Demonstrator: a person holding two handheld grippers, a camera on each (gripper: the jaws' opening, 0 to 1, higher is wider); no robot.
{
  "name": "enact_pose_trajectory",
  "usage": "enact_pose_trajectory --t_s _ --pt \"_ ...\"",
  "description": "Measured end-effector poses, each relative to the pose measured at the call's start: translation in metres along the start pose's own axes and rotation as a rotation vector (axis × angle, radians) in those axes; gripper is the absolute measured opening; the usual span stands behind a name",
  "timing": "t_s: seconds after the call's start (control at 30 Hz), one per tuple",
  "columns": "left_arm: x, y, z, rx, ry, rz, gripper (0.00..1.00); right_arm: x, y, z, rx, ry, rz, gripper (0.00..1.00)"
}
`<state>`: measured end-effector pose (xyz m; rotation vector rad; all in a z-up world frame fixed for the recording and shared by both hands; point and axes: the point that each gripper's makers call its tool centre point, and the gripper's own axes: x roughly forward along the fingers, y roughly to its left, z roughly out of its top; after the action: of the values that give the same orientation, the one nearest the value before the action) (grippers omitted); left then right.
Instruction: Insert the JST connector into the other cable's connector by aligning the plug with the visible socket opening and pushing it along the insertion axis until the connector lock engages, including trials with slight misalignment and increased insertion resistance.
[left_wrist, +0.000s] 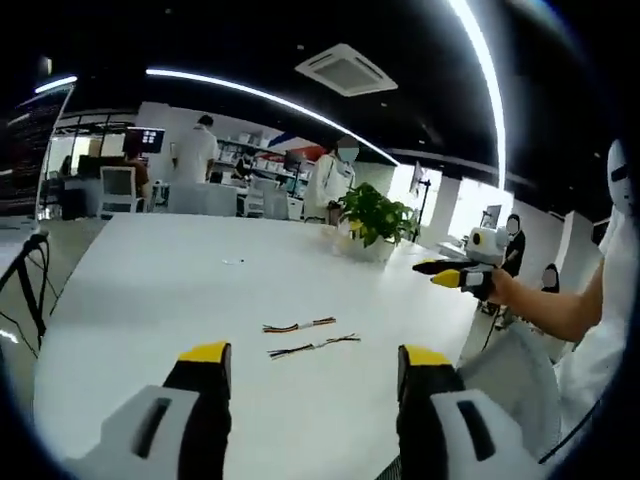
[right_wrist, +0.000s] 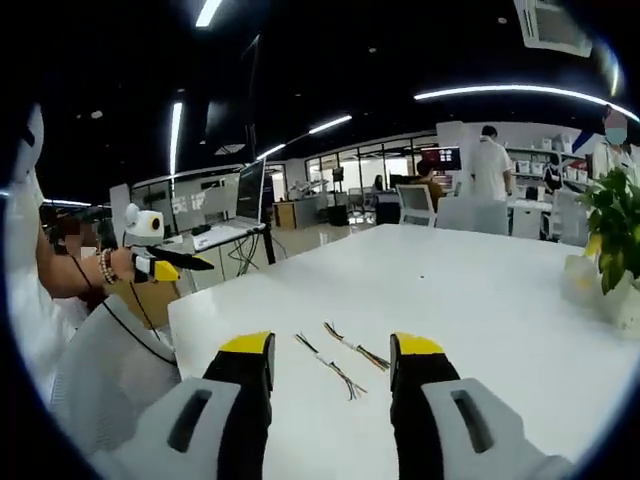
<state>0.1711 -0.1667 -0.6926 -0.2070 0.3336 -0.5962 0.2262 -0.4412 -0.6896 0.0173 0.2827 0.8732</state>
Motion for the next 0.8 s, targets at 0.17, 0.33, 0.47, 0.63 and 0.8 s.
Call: enact_pose_trajectory --t_s 0.17,0.33,0.47,0.63,0.8 --pt "-0.02 0.002 -0.011 0.006 -0.03 0.063 0.74 -0.02 0.012 -0.018 0.0 0.027 -0.039 0.51" --pt "-0.031 -0.002 -0.021 0.026 -0.077 0.108 0.79 -0.036 0.027 -0.028 0.044 0.011 -0.05 0.48" --pt "-0.032 -0.002 -0.036 0.032 -0.048 0.131 0.78 -0.043 0.033 -0.046 0.058 0.044 -0.066 0.49" --pt "-0.029 -0.005 -0.06 0.025 0.007 0.138 0.78 -0.048 0.036 -0.07 0.026 0.13 -0.074 0.46" --pt "-0.03 -0.003 -0.061 -0.04 0.003 0.144 0.76 -0.052 0.042 -0.08 0.059 0.132 -0.073 0.46"
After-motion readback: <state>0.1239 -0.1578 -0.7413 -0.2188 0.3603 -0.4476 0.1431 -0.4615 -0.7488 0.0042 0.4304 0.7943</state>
